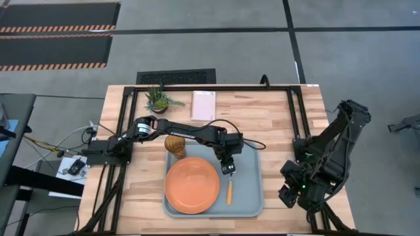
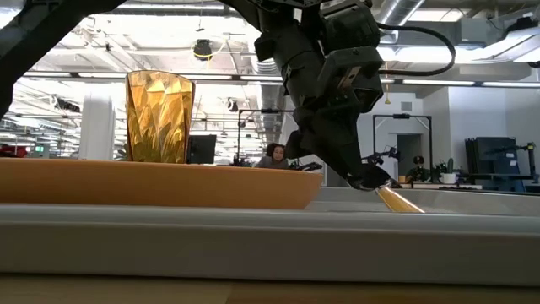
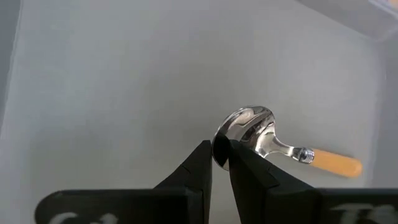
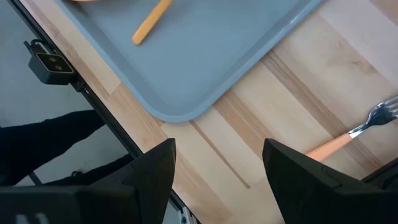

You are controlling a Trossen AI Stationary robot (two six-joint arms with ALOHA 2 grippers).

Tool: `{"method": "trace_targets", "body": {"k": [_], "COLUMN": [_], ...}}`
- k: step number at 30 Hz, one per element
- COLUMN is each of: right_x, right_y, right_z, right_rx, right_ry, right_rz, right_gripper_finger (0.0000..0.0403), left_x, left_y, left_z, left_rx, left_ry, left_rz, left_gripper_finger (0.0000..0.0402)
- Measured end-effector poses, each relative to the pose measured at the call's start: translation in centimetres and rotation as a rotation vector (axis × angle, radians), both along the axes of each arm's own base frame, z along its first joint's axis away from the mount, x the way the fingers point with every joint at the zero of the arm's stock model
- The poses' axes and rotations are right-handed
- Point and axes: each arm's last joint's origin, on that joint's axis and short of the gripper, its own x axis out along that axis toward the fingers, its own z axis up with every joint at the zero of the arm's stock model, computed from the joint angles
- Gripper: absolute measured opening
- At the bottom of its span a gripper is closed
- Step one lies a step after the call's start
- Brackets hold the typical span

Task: Pick and place plate/cup/fork/spoon on tray
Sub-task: Put the orange spoon on the gray tray to the right of the orange plate, then put the orange fork on the gray tray to the right of the orange spoon

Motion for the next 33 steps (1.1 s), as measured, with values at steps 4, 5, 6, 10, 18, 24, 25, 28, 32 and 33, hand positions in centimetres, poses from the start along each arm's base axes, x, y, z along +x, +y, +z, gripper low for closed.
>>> {"method": "trace_targets", "body": {"k": [4,5,6,10,18,24,25,28,32,33], "right_x": [0.0,0.0,0.0,0.0,0.0,0.0,0.1,0.0,-0.8,-1.0], "right_y": [0.0,0.0,0.0,0.0,0.0,0.0,-0.1,-0.7,-2.0,-2.2], "right_z": [0.0,0.0,0.0,0.0,0.0,0.0,0.0,-0.1,-0.4,-0.5], "right_rx": [0.001,0.0,0.0,-0.008,-0.009,-0.013,-0.02,-0.025,-0.002,0.0], "right_ry": [0.0,0.0,0.0,-0.012,-0.012,-0.016,-0.019,0.017,0.231,0.271], "right_rz": [-0.001,-0.001,-0.001,-0.005,-0.004,-0.006,-0.011,-0.113,-0.389,-0.451], "right_gripper_finger": [0.0265,0.0265,0.0265,0.0265,0.0265,0.0265,0.0265,0.0265,0.0265,0.0265], "left_x": [0.0,0.0,0.0,-0.2,-0.2,-0.2,-0.2,-0.2,0.0,0.1], "left_y": [0.0,0.0,0.1,-0.1,-0.2,0.2,0.3,1.1,2.6,3.0], "left_z": [0.0,0.0,0.0,-0.1,-0.1,-0.1,-0.1,0.1,2.0,2.7], "left_rx": [-0.005,-0.005,-0.005,-0.008,-0.011,0.009,0.003,-0.041,-0.121,-0.152], "left_ry": [0.01,0.01,0.015,0.037,0.041,0.039,0.04,0.059,0.061,0.057], "left_rz": [0.034,0.034,0.035,0.033,0.046,0.061,0.064,0.088,0.104,0.101], "left_gripper_finger": [0.0036,0.0036,0.0036,0.0037,0.0051,0.0053,0.0053,0.0053,0.0053,0.0053]}}
